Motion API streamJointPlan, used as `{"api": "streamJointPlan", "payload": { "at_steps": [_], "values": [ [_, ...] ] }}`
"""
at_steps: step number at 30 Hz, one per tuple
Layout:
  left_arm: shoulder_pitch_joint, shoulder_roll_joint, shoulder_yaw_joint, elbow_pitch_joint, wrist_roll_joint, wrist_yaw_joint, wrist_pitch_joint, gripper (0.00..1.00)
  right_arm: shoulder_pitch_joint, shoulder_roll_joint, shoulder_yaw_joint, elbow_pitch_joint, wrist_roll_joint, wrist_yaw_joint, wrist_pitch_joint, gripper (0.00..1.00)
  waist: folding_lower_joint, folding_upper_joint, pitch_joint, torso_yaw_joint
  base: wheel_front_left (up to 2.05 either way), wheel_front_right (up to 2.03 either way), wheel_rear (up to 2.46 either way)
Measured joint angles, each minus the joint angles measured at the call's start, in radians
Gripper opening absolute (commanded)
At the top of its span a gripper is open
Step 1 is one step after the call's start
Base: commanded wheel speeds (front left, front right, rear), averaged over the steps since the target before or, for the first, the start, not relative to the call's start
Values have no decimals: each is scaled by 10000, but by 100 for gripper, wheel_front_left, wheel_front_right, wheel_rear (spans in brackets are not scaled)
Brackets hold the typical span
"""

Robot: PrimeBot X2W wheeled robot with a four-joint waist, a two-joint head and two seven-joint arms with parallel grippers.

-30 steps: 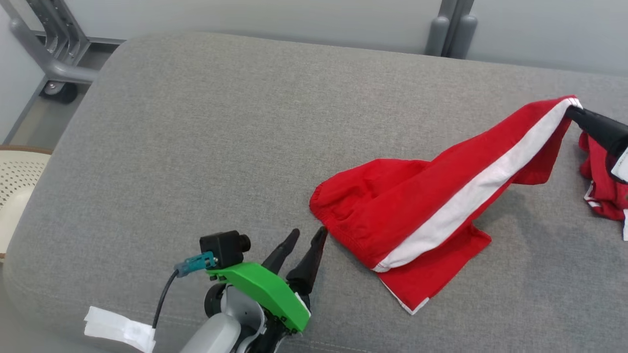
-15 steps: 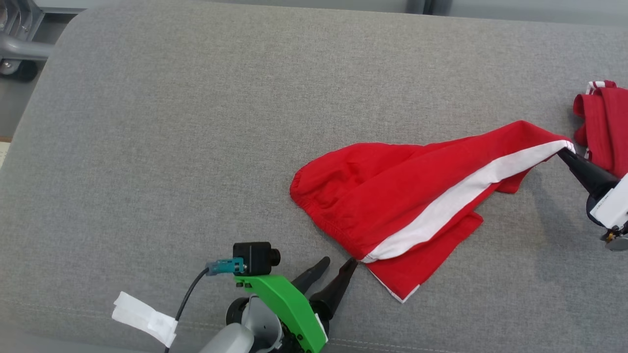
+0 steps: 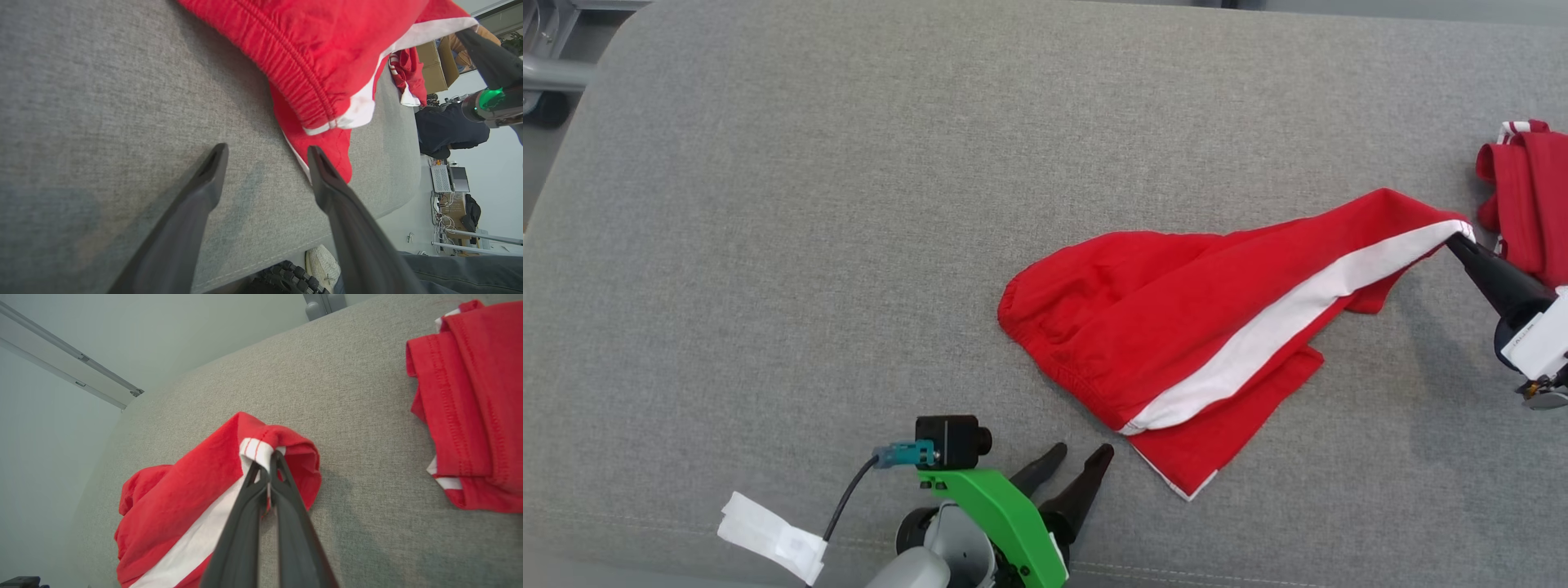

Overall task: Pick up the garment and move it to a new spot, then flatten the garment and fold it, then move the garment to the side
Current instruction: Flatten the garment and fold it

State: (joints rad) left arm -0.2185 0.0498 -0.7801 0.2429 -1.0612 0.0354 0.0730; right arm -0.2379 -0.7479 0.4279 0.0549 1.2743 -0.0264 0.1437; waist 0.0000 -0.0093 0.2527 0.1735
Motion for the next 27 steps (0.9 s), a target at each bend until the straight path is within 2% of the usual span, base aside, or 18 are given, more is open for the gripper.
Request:
{"api": "streamJointPlan", "payload": {
  "at_steps": [27],
  "values": [
    [-928, -8, -1183, -71, -447, -84, -855, 100, -45, 0, -50, 353, -36, 345, -263, 0, 0, 0, 432, -350, 0, 0, 0]
  ]
}}
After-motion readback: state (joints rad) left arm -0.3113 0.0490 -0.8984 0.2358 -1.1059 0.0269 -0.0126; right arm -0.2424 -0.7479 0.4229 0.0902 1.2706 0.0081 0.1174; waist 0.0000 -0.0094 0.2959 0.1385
